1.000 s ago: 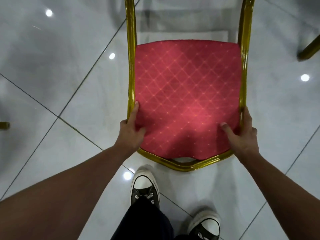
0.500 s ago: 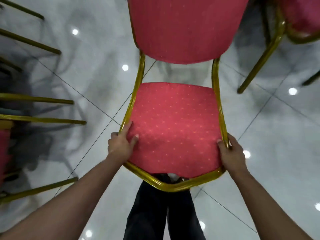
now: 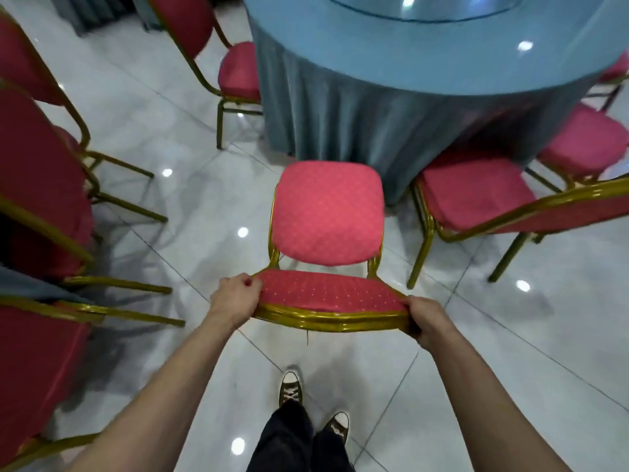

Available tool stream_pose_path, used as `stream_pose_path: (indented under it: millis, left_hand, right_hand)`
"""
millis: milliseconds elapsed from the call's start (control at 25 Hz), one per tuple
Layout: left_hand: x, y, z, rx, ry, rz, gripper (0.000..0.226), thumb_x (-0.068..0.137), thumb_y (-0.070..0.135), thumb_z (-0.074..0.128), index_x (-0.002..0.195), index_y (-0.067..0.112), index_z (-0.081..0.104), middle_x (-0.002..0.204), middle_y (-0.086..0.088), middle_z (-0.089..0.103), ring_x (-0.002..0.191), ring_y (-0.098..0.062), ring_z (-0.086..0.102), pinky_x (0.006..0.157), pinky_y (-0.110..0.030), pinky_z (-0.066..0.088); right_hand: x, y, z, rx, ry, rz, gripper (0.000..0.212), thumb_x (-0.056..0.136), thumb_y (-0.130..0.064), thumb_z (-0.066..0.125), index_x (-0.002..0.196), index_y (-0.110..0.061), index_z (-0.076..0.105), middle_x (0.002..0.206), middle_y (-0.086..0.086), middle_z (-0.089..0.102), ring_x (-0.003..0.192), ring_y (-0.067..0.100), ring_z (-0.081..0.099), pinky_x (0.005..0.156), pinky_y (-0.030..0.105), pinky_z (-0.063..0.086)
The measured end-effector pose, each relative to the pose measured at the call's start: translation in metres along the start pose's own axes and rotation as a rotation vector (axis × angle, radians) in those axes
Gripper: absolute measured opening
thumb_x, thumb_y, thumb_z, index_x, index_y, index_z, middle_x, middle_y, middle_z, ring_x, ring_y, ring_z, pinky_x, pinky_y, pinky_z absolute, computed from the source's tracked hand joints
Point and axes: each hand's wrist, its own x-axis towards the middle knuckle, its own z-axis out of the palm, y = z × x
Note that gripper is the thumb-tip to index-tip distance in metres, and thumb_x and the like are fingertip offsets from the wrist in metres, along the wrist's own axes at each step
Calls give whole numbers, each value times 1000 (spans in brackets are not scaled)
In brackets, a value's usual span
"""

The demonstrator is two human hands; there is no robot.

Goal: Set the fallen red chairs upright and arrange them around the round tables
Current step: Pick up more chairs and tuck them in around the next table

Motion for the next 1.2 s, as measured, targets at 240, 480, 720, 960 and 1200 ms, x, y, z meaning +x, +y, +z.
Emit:
stream_pose_path:
  millis: [240, 480, 720, 960, 1200]
  left_hand:
    - [-10, 37, -17, 137, 161, 404, 72, 95, 59, -8, 144, 39, 40, 149, -12, 42, 146, -35, 26, 120, -57, 15]
    - [18, 89, -45, 91, 50, 460, 52, 94, 67, 2, 146, 68, -2, 168, 6, -4, 150, -42, -15, 121, -61, -3]
    - [27, 99, -48, 77, 74, 468, 56, 89, 74, -8, 145, 67, -10, 167, 8, -13, 149, -37, -25, 117, -54, -15]
    - [60, 112, -63, 87, 74, 503, 56, 90, 71, -9, 146, 65, -10, 166, 8, -15, 149, -38, -25, 115, -53, -19]
    - [137, 137, -104, 150, 57, 547, 47, 99, 62, 5, 144, 68, -10, 167, 6, -8, 151, -35, -18, 121, -59, -8]
  right_hand:
    - [-23, -47, 33, -544, 253, -622, 44, 105, -37, 27, 123, -12, 59, 135, 15, 53, 126, 33, 44, 108, 50, 35]
    - [-20, -96, 47, -642, 67, -661, 67, 93, -76, 26, 150, -43, 28, 166, 7, 8, 153, 33, 0, 120, 61, 14]
    - [-25, -99, 56, -609, 116, -694, 73, 91, -73, 25, 156, -46, 7, 168, 5, -12, 153, 29, -15, 122, 56, 4]
    - [-16, -128, 72, -603, 137, -653, 79, 86, -79, 19, 156, -45, 8, 168, 7, -11, 153, 30, -13, 123, 55, 5]
    - [5, -187, 106, -608, 149, -626, 81, 86, -80, 18, 157, -41, 14, 168, 9, -7, 153, 31, -12, 123, 51, 2]
